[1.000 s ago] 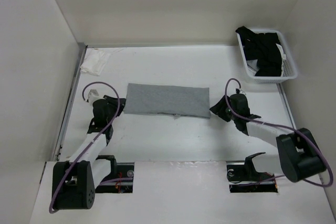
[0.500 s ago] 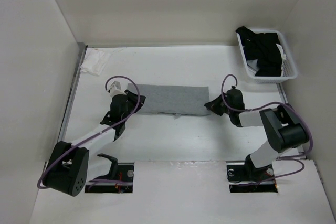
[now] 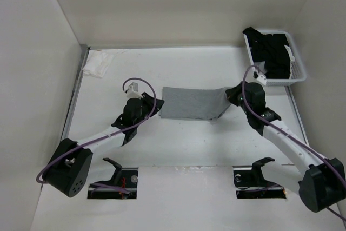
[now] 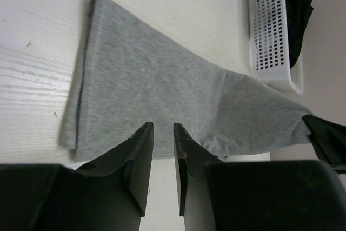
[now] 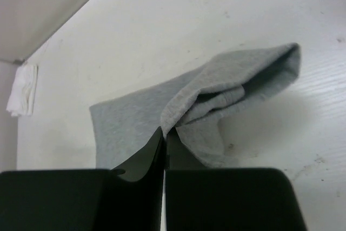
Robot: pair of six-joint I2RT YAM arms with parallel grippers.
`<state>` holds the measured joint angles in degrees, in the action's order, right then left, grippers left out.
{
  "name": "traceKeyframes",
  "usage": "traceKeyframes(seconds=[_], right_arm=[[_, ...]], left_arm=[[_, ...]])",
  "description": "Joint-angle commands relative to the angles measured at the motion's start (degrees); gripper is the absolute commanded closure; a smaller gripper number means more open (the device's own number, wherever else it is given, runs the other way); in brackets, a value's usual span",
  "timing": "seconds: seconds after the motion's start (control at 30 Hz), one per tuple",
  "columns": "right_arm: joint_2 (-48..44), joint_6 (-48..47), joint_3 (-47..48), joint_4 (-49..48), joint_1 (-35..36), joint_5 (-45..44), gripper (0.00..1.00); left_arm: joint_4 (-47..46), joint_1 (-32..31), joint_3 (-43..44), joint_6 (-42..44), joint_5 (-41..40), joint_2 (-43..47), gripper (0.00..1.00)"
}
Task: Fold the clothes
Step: Fold the tank top
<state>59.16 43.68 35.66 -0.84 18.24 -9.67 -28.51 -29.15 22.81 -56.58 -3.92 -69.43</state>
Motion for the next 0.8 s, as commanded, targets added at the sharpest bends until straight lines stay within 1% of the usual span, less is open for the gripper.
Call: traceKeyframes(seconds=[0.0, 0.1, 0.2, 0.3, 0.47, 0.5, 0.53, 0.63, 0.7, 0.77], right_arm=[[1.92, -8.16, 8.27, 7.34, 6.65, -9.04, 0.99], [7.36, -11.15, 14.77, 9.45, 13.86, -11.94, 0.99], [14.73, -13.09, 21.53, 11.91, 20.63, -14.67, 0.99], [23.26, -14.24, 28.83, 14.63, 25.82, -16.6, 0.98], [39.16, -14.41, 42.36, 19.9, 32.07, -16.87, 0.97], [42.5, -14.41, 45.52, 21.22, 33.12, -16.87, 0.94], [45.84, -14.33, 48.77, 22.8, 34.26, -16.78, 0.9], [52.1, -13.45, 56.0, 26.41, 37.52, -16.61, 0.69], [52.03, -13.01, 56.63, 25.72, 38.66, -15.73, 0.63], [48.79, -12.57, 54.09, 23.62, 38.76, -14.68, 0.61]], left_arm=[[-3.13, 0.27, 0.14, -1.08, -0.82, 3.85, 0.79], [-2.25, 1.68, -1.88, -1.17, -0.74, 7.37, 0.79], [-0.41, 3.52, -3.29, -1.17, -0.3, 10.88, 0.78], [1.35, 5.89, -4.7, -1.08, 0.75, 14.31, 0.78], [3.46, 11.43, -6.72, -1.08, 4.35, 18.71, 0.77], [3.64, 12.57, -7.16, -1.17, 5.15, 19.32, 0.77], [3.64, 13.62, -7.51, -1.25, 5.85, 19.94, 0.77], [4.17, 15.83, -7.78, -1.34, 7.26, 20.74, 0.76], [4.25, 16.36, -7.69, -1.34, 7.53, 20.3, 0.76], [3.64, 15.57, -6.99, -1.08, 7.0, 18.99, 0.76]])
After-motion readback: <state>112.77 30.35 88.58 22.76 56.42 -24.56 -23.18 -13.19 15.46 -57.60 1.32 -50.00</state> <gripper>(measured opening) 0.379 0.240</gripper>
